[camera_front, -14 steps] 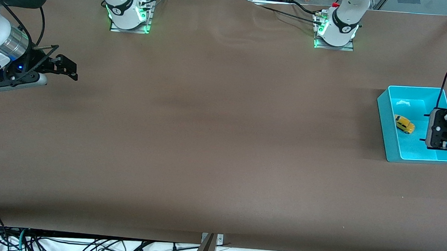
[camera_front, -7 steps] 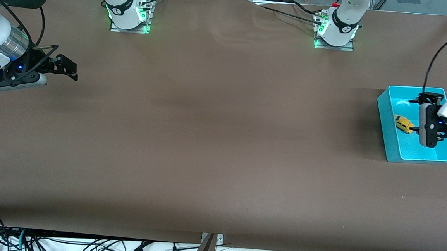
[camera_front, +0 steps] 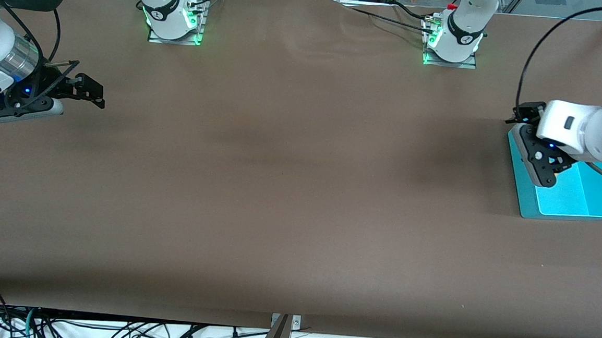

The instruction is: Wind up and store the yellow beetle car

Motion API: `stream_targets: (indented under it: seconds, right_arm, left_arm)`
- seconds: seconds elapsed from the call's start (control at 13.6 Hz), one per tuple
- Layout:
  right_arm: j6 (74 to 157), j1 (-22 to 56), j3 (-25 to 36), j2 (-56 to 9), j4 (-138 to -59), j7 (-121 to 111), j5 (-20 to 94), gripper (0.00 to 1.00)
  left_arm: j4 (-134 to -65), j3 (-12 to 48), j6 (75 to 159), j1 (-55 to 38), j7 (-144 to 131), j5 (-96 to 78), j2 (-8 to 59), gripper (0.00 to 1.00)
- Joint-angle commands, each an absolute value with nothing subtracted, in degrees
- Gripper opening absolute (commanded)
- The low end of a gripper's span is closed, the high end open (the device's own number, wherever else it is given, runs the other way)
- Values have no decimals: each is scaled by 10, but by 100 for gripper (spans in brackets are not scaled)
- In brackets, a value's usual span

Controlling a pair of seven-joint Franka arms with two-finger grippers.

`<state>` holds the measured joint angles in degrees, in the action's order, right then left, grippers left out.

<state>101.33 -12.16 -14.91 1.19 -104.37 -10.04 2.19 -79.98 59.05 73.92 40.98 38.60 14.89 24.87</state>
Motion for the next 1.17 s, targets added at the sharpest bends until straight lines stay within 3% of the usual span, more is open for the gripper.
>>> stream_targets:
  seconds: [0.0,0.29,0.51,0.66,0.81,1.1]
  right_arm:
    - [999,-117,-146,7,-1029,-98,16,100]
    - [999,-117,-146,7,-1029,-98,15,100]
    - [999,-117,-146,7,-1029,-98,15,100]
    - [999,-117,-146,7,-1029,-98,15,100]
    - [999,-117,-146,7,-1030,-98,15,100]
    - [999,-117,-146,7,-1029,-98,15,100]
  left_arm:
    - [-801,473,741,294,268,107,170,100]
    - [-853,305,831,177,234,48,94,100]
    - [-941,202,930,138,190,-4,27,100]
    - [-991,90,973,36,112,-9,-10,100]
    - [-1027,72,997,18,49,-9,-37,100]
    - [-1023,45,1002,13,17,-10,-33,100]
